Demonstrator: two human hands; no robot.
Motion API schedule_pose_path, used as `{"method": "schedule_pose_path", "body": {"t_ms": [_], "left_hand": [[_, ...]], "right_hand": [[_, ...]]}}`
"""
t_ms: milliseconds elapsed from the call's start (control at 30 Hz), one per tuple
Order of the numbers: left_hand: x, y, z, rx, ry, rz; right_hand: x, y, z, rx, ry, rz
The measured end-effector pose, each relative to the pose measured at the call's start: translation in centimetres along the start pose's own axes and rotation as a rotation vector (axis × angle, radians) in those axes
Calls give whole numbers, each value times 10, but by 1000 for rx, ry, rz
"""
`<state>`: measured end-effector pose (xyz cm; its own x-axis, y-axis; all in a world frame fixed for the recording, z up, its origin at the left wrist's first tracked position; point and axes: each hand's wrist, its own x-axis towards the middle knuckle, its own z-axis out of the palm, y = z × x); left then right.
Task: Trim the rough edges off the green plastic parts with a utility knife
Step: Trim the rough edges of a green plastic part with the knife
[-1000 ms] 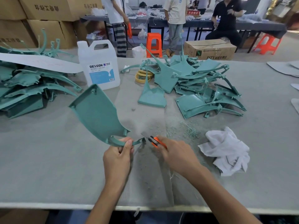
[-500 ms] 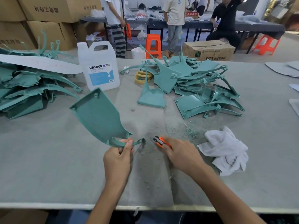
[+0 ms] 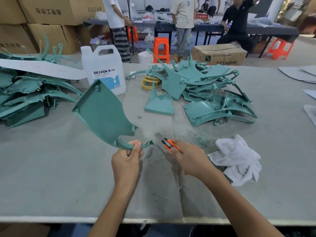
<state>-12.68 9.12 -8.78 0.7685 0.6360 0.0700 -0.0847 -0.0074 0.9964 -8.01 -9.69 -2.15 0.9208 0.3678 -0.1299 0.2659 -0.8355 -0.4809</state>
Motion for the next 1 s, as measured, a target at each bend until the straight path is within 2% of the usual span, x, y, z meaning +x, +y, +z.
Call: {"method": "schedule_pose_path", "body": {"t_ms": [300,633,1000], "left_hand": [[32,-4,30,22,-33,9],[31,-9,28,178,-9,45],[29,-4,25,272,-20,120]], "right_hand": [[22,-11,0,190,-5,82],[27,-25,6,15,-81,130],[29,-31,5,41,-68,112]]}}
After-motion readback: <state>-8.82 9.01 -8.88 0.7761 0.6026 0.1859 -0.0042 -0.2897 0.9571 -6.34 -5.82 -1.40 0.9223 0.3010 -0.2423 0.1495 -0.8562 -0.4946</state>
